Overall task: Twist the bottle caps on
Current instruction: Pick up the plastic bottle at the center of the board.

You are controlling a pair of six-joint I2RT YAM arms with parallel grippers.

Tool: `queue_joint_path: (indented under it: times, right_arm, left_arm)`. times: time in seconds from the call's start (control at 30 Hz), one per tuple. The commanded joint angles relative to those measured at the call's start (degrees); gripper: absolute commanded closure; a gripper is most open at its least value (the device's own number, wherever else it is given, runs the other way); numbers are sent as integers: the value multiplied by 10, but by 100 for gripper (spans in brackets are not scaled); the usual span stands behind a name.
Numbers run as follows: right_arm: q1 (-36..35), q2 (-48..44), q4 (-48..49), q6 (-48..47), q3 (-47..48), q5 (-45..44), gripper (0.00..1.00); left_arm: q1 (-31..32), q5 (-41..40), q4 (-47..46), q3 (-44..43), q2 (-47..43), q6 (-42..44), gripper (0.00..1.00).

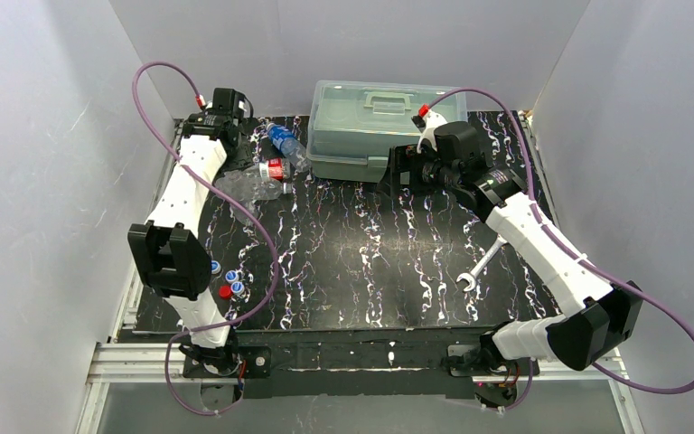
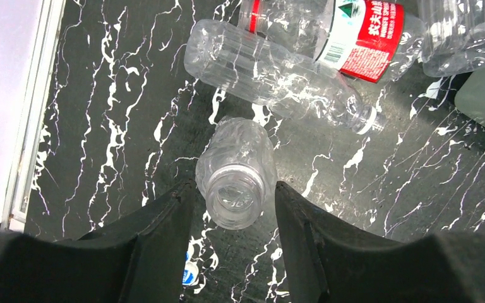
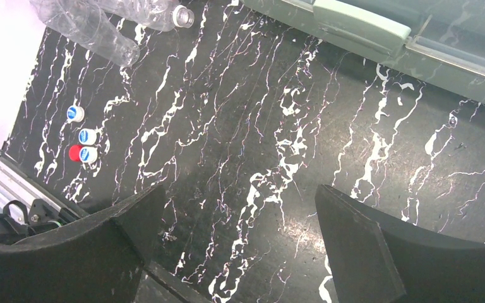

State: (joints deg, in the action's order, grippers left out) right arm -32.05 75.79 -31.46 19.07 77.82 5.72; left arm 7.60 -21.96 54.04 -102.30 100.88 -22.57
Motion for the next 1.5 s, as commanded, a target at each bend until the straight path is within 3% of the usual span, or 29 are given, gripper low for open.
queue_joint_path:
  times: [0.0,0.23,0.43,0.53,0.83,1.03,1.27,1.47]
  right_arm:
    - [-1,-14,20,-11,-4,-7,2]
    - [-1,-11,21,-12,-6,-7,1]
    - [-2,0,33,-16,-3,12,2]
    - [-12,2,50,-17,-5,22,2]
    - [-93,6,154,-36,-32,27,1]
    - [-157,35,228,-79,-46,38,2]
    - [-205,76,251,-138,-47,84,2]
    - [-229,86,279,-131,-65,76,2]
  left_arm:
    - [-5,-5,0,11,0,-5,53]
    - [-5,0,3,20,2,0,64]
    - [-5,24,34,11,-10,15,86]
    - [-2,50,59,7,-22,32,91]
    - [30,138,113,26,-103,72,100]
    - [72,257,145,10,-132,100,100]
    - [140,363,151,-6,-147,110,100]
    - [165,418,135,-16,-146,106,100]
